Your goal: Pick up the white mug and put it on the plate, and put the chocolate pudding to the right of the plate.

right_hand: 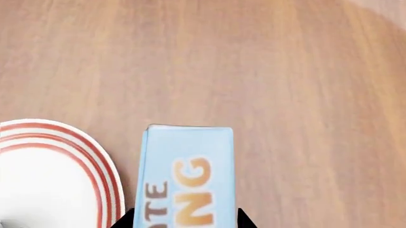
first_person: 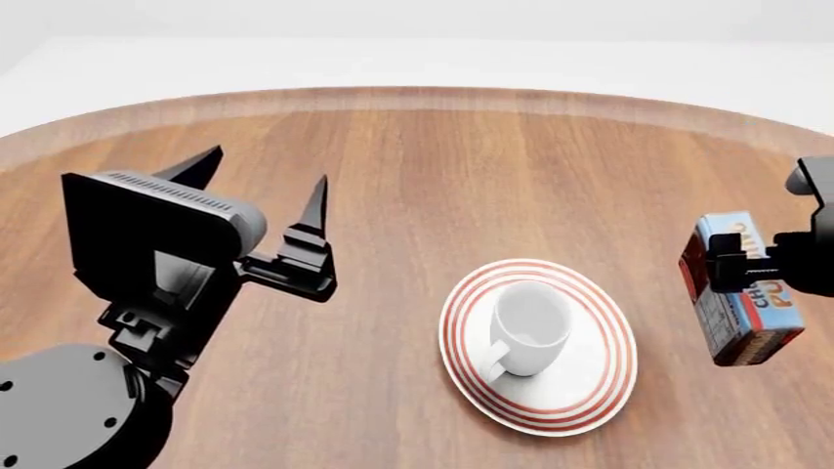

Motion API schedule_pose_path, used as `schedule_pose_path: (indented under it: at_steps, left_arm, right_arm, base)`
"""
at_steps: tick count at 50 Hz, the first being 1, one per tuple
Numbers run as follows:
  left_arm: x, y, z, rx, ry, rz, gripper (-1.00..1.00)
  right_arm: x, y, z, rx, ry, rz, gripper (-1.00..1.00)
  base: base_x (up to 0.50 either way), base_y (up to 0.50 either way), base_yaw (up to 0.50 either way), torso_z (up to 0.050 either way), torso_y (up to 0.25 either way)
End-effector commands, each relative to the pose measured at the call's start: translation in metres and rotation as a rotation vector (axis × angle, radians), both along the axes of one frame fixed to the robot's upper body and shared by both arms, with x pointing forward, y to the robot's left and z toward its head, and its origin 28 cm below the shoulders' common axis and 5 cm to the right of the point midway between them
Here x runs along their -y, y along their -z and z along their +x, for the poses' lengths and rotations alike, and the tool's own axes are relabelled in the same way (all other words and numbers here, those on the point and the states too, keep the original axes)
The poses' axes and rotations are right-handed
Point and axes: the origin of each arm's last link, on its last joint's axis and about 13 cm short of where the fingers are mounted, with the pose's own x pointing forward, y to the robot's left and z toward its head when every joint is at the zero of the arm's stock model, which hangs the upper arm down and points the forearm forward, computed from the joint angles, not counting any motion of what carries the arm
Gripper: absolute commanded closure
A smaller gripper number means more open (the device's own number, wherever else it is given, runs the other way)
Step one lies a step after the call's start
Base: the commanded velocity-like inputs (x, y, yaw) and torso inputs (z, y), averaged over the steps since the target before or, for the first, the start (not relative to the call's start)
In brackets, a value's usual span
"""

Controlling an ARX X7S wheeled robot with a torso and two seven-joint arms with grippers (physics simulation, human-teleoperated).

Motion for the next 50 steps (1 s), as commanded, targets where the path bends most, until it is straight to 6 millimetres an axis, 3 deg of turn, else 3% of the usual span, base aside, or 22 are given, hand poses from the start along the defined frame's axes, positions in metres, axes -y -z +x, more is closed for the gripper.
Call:
schedule_pose_path:
  at_steps: [1,50]
  left_arm:
    - [0.004,-0.003,0.002,0.026,0.031,-0.014,-1.00]
    - [0.007,0.000,0.004,0.010,0.033,-0.005,-1.00]
  right_arm:
    - [-0.004,0.010,0.003,-0.003,-0.034,0.011,1.00]
    - [0.010,0.049,-0.005,-0.019,0.030,0.045,1.00]
  base:
    - [0.00,0.00,0.00,0.000,0.000]
    - [0.00,0.00,0.00,0.000,0.000]
